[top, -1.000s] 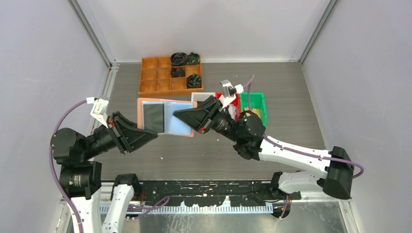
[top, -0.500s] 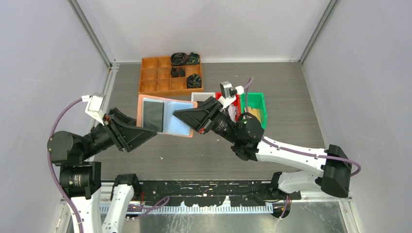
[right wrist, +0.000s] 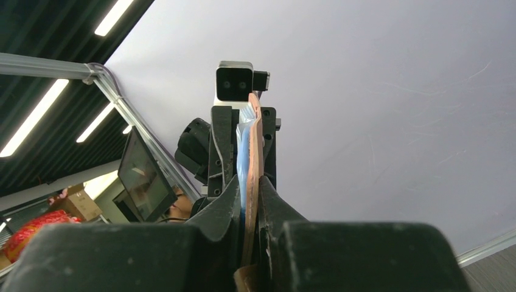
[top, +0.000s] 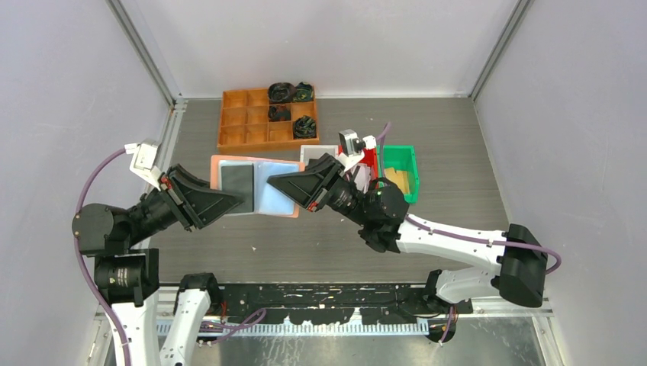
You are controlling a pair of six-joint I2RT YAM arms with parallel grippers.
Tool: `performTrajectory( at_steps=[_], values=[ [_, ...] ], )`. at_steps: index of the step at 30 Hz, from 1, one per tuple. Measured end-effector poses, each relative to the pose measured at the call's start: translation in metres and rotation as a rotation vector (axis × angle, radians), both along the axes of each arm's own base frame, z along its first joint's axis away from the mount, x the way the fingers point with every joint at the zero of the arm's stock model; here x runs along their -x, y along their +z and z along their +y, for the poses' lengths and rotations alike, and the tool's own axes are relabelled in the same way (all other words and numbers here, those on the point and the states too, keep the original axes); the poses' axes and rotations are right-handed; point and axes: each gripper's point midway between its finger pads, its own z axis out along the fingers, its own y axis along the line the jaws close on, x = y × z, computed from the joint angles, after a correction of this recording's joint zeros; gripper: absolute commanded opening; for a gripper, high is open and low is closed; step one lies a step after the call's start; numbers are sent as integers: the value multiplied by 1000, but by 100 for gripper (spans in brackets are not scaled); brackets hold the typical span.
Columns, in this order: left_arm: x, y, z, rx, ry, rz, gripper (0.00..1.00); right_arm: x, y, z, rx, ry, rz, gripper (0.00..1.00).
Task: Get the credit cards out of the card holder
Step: Remove the credit card from the card holder.
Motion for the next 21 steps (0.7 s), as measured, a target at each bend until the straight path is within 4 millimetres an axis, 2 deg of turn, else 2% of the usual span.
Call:
performTrajectory(
  at_steps=[3, 7, 11, 16, 18, 21],
  values=[
    [-2, 1, 1, 4, 13, 0, 13, 1, 0, 1, -8, 5, -1, 20],
    [-12, 0, 3, 4, 42, 5, 1, -2, 1, 1, -22, -6, 11, 60],
    [-27, -7, 7, -22, 78, 23, 0, -7, -16, -5, 11, -48, 40, 77],
    [-27, -19, 10, -122, 104, -20, 0, -22, -33, -30, 125, -152, 30, 88],
    [-21, -21, 11, -185, 104, -66, 0, -36, -31, -50, 186, -238, 4, 89],
    [-10, -27, 12, -277, 90, -124, 0, -49, -10, -79, 267, -357, -51, 90]
  ],
)
